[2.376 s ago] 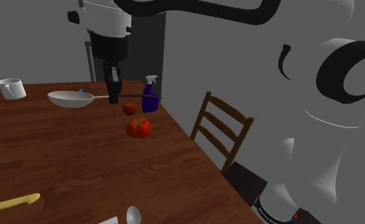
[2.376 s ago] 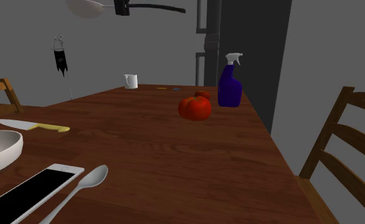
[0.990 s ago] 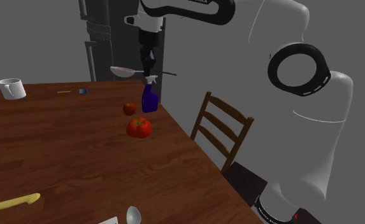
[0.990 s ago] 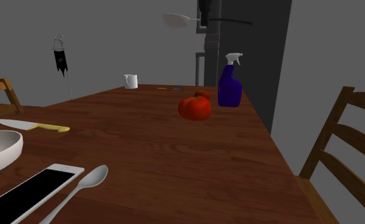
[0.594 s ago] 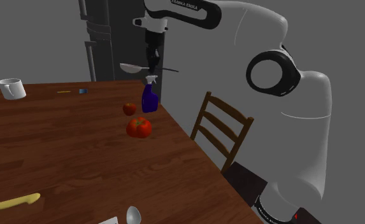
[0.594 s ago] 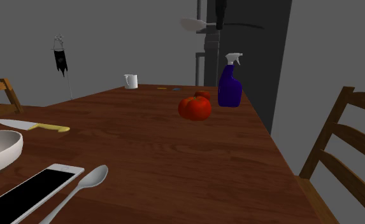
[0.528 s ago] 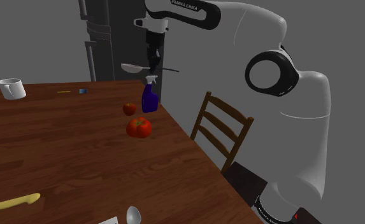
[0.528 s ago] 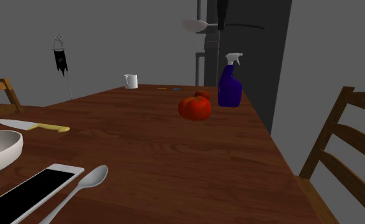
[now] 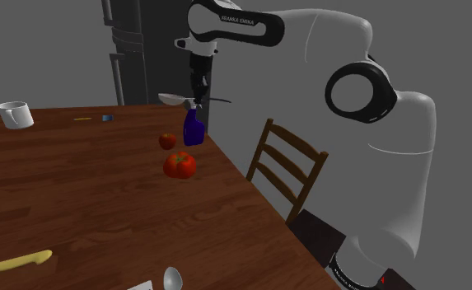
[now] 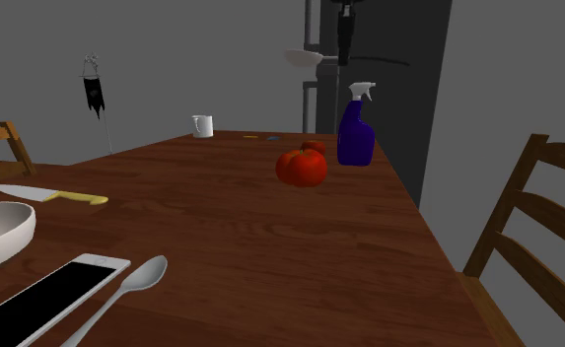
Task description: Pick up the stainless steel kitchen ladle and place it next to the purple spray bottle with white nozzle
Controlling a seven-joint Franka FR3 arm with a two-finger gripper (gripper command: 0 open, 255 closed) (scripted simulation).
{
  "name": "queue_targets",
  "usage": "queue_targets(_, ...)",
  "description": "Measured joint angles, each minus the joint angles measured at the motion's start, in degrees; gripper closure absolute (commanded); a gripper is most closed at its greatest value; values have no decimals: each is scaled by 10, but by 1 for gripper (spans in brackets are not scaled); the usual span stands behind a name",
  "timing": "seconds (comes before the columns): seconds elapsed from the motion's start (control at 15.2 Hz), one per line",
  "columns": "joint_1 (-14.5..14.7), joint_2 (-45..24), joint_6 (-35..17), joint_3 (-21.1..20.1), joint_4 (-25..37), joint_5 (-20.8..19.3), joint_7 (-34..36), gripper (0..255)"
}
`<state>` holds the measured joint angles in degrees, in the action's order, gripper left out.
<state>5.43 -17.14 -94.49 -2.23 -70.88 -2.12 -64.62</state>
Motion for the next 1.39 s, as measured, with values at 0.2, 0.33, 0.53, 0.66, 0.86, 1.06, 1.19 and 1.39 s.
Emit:
queue_targets(0.2,0,8,-26,0,-34,0,1,255)
queue_targets(0.33,-1,14,-44,0,-58,0,1,255)
queue_targets(0.53,-1,17,-67,0,-84,1,1,255)
queue_targets(0.66,-1,21,-84,0,-106,1,2,255)
queue_targets(0.86,-1,23,-109,0,-133,0,2,255)
queue_targets(1.06,-2,27,-133,1,-160,1,2,255)
queue_targets(1.19,-3,23,-146,1,-169,0,2,255)
queue_targets(1.39,-1,23,-171,0,-193,0,5,255)
